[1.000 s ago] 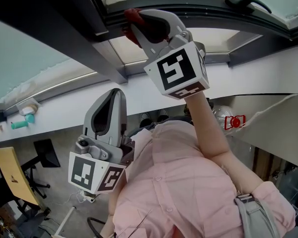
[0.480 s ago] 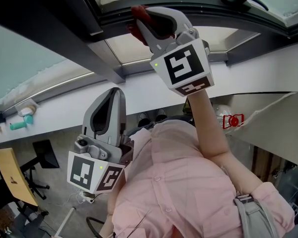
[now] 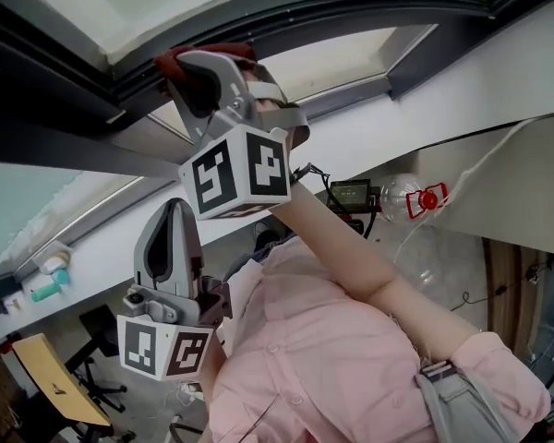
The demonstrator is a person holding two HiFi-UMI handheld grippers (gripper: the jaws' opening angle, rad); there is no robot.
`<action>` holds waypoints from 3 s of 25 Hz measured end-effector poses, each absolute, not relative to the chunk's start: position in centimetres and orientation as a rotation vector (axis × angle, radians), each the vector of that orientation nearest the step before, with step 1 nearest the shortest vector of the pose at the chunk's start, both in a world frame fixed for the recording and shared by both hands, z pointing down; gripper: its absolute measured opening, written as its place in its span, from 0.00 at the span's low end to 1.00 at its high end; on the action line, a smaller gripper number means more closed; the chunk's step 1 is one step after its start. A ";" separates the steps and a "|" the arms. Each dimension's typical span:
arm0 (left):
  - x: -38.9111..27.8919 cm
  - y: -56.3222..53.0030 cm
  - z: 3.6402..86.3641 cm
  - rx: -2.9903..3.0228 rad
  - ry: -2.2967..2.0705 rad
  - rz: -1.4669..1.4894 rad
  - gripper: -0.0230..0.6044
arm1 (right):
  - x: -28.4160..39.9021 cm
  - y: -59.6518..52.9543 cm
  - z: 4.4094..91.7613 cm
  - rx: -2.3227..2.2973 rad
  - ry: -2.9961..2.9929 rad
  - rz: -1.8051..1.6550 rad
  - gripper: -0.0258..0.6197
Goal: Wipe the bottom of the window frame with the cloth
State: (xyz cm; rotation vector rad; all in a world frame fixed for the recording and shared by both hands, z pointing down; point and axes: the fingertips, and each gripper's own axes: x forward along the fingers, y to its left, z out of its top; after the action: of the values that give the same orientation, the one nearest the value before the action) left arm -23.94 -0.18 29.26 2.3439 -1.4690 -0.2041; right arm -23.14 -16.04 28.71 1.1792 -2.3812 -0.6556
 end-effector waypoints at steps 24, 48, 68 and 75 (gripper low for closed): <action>-18.6 0.0 28.6 2.449 -1.364 -0.174 0.03 | -22.6 -15.7 28.8 1.073 -2.468 -0.671 0.15; -17.4 -0.9 29.1 2.397 -1.398 -0.177 0.03 | -19.2 -16.9 28.8 1.061 -2.486 -0.649 0.15; -16.3 -0.9 29.1 2.400 -1.394 -0.175 0.03 | -16.6 -17.7 28.8 1.112 -2.474 -0.630 0.15; -15.9 -0.9 29.0 2.404 -1.393 -0.176 0.03 | -16.1 -17.8 28.8 1.117 -2.468 -0.630 0.15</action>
State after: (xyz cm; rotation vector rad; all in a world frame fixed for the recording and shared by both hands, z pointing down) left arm -15.86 -0.91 28.98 2.4039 -1.3933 -0.1765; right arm -16.07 -17.80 28.85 1.1166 -2.4684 -0.6303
